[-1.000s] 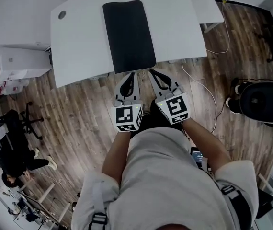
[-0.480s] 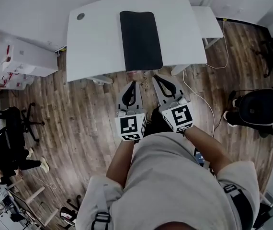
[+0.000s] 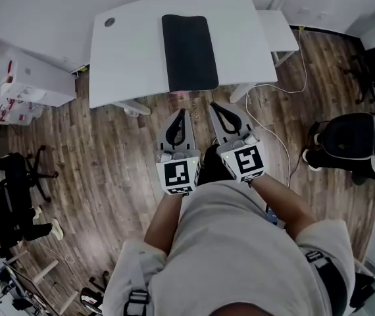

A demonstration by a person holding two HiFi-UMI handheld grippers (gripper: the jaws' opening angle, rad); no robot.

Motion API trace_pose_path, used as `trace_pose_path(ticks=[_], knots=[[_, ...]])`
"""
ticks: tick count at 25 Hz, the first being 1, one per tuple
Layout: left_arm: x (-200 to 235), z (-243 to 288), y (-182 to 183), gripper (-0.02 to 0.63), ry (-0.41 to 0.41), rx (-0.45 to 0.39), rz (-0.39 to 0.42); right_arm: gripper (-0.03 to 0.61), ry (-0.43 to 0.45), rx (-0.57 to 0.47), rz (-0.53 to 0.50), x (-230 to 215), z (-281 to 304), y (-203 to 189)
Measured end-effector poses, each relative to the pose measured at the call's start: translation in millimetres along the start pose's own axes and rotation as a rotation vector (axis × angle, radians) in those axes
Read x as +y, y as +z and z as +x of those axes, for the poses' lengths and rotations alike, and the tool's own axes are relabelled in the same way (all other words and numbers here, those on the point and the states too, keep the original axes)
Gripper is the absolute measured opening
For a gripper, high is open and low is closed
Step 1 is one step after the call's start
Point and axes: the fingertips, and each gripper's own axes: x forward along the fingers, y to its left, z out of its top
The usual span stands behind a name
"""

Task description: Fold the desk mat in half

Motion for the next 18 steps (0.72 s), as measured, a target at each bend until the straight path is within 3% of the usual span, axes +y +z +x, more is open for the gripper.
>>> trace_pose_path(ticks=[18], knots=[[-6, -26, 10, 0.011, -0.044, -0.038, 0.057, 0.038, 0.008, -0.030, -0.048, 29, -9, 13]])
